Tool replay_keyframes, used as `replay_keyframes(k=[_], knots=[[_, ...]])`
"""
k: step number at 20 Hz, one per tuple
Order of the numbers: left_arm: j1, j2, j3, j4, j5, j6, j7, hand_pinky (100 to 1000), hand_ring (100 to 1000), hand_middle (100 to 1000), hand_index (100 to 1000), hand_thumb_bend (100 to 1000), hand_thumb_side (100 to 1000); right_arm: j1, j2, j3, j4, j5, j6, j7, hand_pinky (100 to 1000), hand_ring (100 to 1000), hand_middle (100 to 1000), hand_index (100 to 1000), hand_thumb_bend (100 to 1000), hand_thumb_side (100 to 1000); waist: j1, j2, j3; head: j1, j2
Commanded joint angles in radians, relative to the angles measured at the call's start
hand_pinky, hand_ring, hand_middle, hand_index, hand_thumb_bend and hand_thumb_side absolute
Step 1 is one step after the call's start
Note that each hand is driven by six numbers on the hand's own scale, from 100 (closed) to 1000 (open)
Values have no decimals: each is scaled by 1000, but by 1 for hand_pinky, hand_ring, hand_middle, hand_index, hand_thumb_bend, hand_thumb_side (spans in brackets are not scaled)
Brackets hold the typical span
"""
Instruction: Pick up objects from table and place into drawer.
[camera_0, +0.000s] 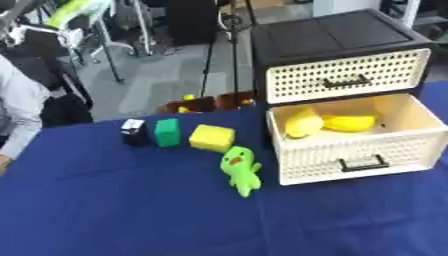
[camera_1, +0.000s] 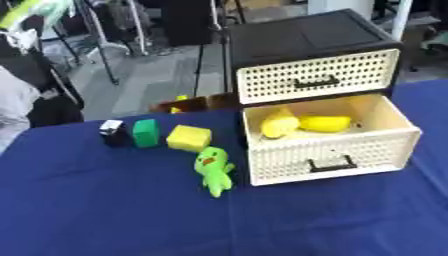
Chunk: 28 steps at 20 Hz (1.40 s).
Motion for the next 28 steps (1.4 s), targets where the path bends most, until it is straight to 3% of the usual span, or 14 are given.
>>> replay_keyframes(k=[1, 15, 28], knots=[[-42, -12, -17, -1, 30, 11, -18, 271, 479, 475, 565, 116, 255, -20, -40, -3, -10, -23, 3, -9, 564, 658, 602, 774, 100, 898, -3, -22, 4, -13, 15], [-123, -188, -67, 23, 133, 7, -53, 209, 446, 458, 568, 100, 274, -87, -31, 8, -10, -70, 25, 20, 565, 659, 600, 774, 100, 898, -3, -26, -18, 3, 18], [-188, -313, -81, 76, 189, 22, -53, 164, 415, 442, 569, 100, 293, -128, -21, 10, -10, -98, 54, 31, 564, 658, 597, 775, 100, 896, 16, -25, -56, 5, 20]])
